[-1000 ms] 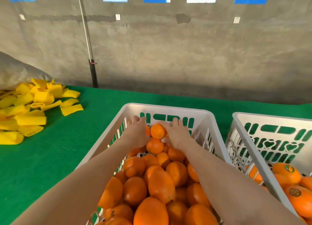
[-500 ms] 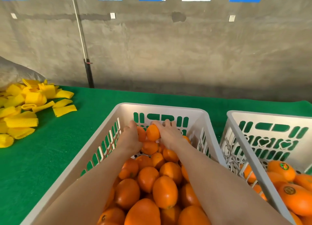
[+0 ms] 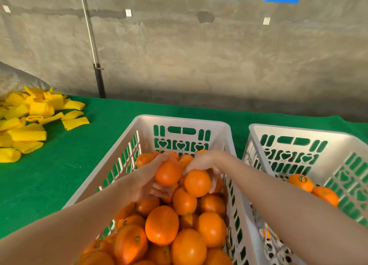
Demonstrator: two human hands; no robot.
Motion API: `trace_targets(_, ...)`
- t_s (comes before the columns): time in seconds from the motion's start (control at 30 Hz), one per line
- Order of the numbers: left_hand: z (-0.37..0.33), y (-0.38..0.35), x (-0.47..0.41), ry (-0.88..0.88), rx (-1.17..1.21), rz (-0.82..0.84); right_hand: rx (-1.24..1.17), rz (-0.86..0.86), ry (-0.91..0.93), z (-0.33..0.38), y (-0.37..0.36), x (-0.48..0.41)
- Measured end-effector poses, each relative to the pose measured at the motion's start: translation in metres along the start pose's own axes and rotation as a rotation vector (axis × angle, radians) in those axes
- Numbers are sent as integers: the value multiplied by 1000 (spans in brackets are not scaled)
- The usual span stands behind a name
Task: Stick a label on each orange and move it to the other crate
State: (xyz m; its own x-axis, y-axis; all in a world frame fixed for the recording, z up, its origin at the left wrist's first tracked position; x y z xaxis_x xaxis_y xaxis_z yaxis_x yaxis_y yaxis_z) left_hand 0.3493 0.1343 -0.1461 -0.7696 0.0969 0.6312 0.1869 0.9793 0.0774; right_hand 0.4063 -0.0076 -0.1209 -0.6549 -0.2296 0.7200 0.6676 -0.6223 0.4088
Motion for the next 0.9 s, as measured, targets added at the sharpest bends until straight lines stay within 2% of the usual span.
trace_targets(0.1, 3, -12, 7, -31, 75, -29, -47, 48, 12, -16, -21, 4)
trace_targets(0.27, 7, -23, 23, -24, 178, -98, -269, -31, 9, -33, -22, 23)
trace_targets(0.47, -10, -26, 59, -48, 219, -71, -290, -30, 96, -25, -16, 64)
trace_targets(0.63, -4, -33, 102, -99, 157, -28, -136, 94, 149, -20, -23, 107)
trace_targets(0.73, 1, -47, 121, -183, 39, 22, -94, 128, 168, -25, -28, 125)
trace_targets(0.8, -1, -59, 131, -274, -120, 33, -87, 135, 175, -31, -34, 134)
trace_targets(0.9, -7, -61, 146, -407, -566, -161, -10, 120, 201, -39, -42, 146)
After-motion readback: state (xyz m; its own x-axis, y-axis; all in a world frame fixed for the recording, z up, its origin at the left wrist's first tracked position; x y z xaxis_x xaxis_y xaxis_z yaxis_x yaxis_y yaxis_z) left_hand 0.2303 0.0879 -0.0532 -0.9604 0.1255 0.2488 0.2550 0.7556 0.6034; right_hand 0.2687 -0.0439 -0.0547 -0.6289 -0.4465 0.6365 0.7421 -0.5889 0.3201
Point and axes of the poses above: each hand's wrist, its own x-axis away from the middle knuckle, its own y-axis out of the back of the hand, z = x × y, the point moved 9 cm from there along -x, towards the middle knuckle, and after that the axes turned 10 degrees about -x, right-handed, at the moved point
